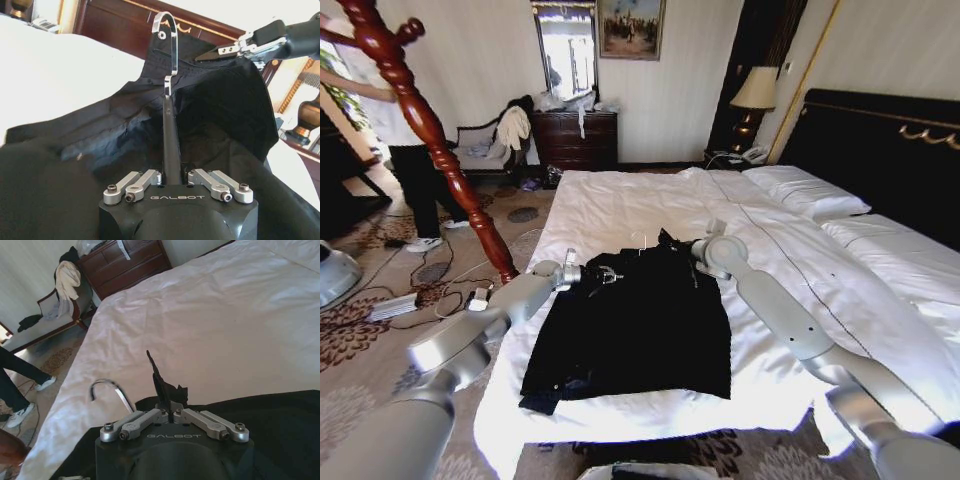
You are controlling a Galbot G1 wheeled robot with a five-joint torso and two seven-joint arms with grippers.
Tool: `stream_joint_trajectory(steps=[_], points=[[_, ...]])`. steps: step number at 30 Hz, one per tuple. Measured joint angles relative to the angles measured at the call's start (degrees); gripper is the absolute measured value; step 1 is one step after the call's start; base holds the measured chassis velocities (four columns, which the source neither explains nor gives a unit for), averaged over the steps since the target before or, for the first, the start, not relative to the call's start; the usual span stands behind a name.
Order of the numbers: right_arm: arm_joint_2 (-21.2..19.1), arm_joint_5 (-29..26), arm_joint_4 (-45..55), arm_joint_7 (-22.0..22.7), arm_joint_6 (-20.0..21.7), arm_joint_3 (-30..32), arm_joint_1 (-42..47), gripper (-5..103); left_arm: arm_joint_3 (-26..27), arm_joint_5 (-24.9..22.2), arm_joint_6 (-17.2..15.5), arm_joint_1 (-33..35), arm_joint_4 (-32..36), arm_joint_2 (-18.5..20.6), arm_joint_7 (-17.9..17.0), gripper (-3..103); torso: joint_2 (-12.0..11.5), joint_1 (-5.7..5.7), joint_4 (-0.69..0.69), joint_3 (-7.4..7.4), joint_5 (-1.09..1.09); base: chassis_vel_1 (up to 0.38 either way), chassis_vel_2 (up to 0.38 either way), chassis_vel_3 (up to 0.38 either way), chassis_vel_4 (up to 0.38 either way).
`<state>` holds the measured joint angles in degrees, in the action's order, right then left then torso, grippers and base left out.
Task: Pick up the clothes from the bed and hang them on the clothes hanger.
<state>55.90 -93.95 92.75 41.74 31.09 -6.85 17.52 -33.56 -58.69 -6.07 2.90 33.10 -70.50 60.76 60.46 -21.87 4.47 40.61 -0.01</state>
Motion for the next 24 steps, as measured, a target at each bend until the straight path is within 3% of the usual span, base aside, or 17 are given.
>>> stream_joint_trajectory(steps=[9,24], points=[[-0.1,-1.75,0.9,0.66,-0.09,-0.02,-0.16,0,2.98,-0.15,0.89,-0.03,-4.16,-6.12,-2.02,16,0.0,0.0,0.01,0.0,0.02,0.0,0.0,0.0,0.0],[0.61,-1.2,0.95,0.37,-0.16,0.51,3.43,0,5.85,-0.41,0.59,0.31,-9.59,-10.86,-2.04,16,0.0,0.0,0.0,0.0,0.02,0.0,0.0,0.0,0.0]])
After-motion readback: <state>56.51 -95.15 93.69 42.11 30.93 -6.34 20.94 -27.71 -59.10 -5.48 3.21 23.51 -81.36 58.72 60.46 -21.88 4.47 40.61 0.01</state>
